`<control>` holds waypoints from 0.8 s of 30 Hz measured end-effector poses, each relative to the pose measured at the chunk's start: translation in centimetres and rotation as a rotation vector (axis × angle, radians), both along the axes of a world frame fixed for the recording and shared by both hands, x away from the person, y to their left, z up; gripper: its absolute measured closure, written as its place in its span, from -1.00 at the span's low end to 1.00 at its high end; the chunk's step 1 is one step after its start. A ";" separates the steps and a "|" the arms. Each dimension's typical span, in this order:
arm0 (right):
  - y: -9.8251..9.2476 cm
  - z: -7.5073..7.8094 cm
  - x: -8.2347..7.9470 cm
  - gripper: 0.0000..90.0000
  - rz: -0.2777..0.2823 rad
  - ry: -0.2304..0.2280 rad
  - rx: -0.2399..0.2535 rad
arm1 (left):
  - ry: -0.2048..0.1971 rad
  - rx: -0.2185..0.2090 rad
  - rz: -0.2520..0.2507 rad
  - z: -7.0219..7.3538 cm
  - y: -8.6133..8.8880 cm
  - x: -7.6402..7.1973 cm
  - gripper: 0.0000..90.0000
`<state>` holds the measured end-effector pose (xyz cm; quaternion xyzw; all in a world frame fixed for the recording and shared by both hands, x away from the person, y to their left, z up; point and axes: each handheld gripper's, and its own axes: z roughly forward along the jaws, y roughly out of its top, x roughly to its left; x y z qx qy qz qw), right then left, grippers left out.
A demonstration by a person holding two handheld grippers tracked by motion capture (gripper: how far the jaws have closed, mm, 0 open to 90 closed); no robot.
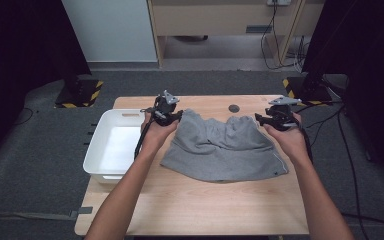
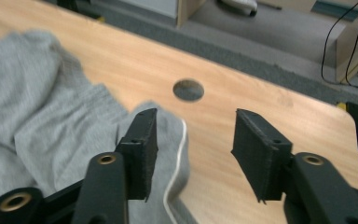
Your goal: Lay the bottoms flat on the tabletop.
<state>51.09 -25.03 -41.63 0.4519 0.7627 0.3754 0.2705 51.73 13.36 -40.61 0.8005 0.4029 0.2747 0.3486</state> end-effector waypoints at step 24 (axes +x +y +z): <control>0.6 0.0 -2.2 -0.23 0.091 0.032 -0.011 | 0.014 -0.059 -0.092 -0.2 -1.9 -3.2 -0.26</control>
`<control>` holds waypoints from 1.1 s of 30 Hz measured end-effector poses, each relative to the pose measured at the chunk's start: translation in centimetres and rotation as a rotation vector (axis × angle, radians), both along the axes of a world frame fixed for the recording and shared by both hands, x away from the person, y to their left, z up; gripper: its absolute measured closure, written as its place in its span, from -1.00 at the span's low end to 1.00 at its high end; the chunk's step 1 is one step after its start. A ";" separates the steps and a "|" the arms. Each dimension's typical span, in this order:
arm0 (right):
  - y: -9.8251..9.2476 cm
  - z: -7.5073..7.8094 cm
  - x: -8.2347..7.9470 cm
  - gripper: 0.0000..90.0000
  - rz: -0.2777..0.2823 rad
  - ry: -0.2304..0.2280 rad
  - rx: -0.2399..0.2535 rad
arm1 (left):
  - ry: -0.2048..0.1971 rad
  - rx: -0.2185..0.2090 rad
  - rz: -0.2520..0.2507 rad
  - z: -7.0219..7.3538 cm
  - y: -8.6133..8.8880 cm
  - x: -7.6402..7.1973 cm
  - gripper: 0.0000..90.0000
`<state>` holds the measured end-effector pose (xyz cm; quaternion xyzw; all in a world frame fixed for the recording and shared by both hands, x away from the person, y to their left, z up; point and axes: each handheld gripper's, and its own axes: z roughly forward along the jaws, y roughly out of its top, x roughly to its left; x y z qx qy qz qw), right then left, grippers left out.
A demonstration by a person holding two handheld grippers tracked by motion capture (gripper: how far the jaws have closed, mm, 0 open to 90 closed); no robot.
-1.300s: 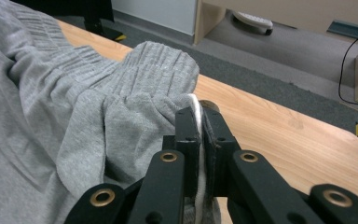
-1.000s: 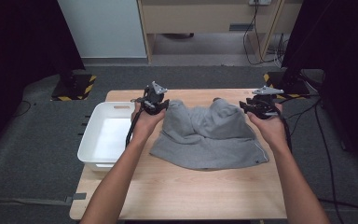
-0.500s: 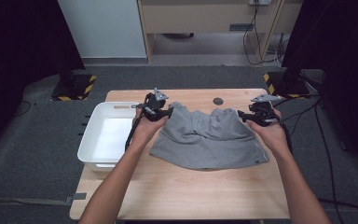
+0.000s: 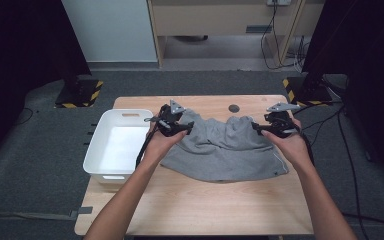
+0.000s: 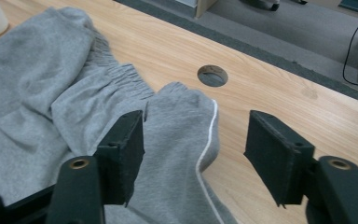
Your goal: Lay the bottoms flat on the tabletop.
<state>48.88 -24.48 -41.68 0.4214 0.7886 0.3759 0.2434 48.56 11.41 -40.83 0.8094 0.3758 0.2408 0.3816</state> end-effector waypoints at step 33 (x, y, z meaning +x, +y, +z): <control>-2.2 -1.9 -6.9 0.37 0.059 -0.048 0.000 | 0.025 -0.048 -0.083 -4.5 -0.7 -4.3 -0.49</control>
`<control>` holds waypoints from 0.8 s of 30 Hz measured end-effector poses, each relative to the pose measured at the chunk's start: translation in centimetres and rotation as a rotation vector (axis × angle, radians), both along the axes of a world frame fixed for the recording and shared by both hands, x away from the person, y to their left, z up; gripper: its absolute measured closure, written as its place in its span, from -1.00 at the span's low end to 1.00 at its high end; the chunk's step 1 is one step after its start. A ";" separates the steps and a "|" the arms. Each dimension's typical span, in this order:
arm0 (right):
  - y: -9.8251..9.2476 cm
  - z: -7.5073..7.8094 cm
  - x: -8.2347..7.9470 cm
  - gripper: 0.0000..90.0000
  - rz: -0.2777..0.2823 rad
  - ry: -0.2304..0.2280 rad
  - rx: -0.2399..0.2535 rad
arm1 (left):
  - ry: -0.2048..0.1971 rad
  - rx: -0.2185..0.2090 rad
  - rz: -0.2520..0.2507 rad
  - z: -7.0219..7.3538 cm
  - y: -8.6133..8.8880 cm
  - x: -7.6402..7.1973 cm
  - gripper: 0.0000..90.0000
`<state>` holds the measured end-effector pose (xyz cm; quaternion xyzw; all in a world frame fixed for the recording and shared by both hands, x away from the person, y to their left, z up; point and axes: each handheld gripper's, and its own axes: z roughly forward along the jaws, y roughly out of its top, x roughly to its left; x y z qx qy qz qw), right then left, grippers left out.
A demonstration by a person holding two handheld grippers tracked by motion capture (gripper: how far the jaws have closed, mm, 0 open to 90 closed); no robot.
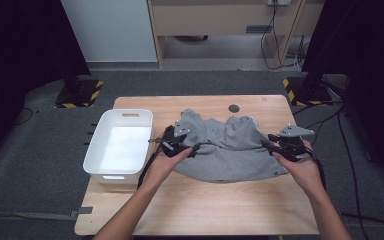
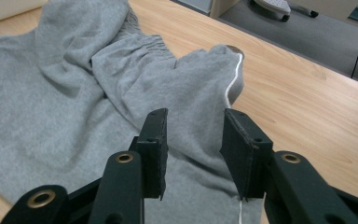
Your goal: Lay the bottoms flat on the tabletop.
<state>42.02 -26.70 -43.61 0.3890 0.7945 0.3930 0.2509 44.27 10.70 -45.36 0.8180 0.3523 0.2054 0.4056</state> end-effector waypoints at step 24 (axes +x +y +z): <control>-2.9 -3.4 -3.2 0.61 -0.081 0.001 0.008 | 0.018 -0.010 0.006 -3.2 1.5 -2.8 -0.50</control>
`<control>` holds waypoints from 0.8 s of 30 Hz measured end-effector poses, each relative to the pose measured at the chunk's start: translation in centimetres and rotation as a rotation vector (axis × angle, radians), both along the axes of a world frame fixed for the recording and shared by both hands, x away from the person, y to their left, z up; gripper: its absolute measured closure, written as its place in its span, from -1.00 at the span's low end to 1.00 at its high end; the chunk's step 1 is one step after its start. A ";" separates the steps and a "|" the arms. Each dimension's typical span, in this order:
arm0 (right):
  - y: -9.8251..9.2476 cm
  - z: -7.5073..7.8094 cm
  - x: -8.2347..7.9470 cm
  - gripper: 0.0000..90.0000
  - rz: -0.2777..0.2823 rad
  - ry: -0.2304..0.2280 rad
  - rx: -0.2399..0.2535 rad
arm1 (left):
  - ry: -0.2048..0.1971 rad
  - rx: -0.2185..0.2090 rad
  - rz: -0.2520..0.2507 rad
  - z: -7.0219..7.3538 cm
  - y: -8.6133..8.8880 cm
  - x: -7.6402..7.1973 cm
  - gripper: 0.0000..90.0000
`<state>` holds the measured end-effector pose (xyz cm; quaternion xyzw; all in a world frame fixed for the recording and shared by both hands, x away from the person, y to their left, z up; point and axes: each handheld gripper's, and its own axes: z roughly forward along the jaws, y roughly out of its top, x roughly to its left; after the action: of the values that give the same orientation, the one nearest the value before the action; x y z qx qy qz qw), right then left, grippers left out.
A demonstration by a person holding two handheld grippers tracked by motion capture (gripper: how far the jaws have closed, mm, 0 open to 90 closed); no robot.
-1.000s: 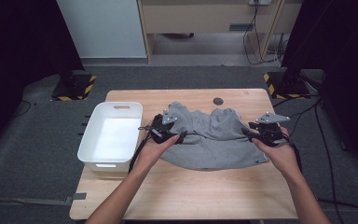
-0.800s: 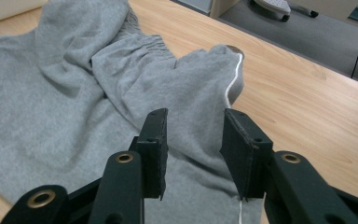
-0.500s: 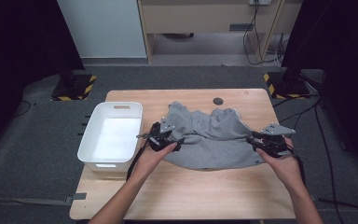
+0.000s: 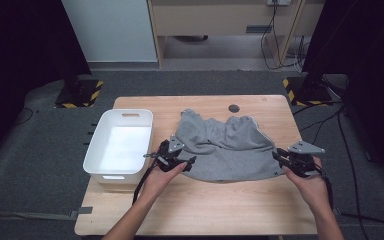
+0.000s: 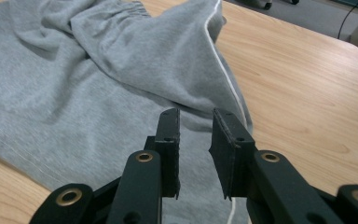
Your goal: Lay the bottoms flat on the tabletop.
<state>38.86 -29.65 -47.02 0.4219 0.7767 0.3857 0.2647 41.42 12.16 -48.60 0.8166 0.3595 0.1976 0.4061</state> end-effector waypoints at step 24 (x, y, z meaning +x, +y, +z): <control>-2.5 -2.8 -0.2 0.42 -0.089 0.110 -0.040 | 0.008 0.095 0.015 -2.1 0.5 -0.9 -0.51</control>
<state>38.68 -32.12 -49.81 0.4711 0.7781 0.3342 0.2470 40.54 12.70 -50.71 0.8332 0.3573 0.2140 0.3638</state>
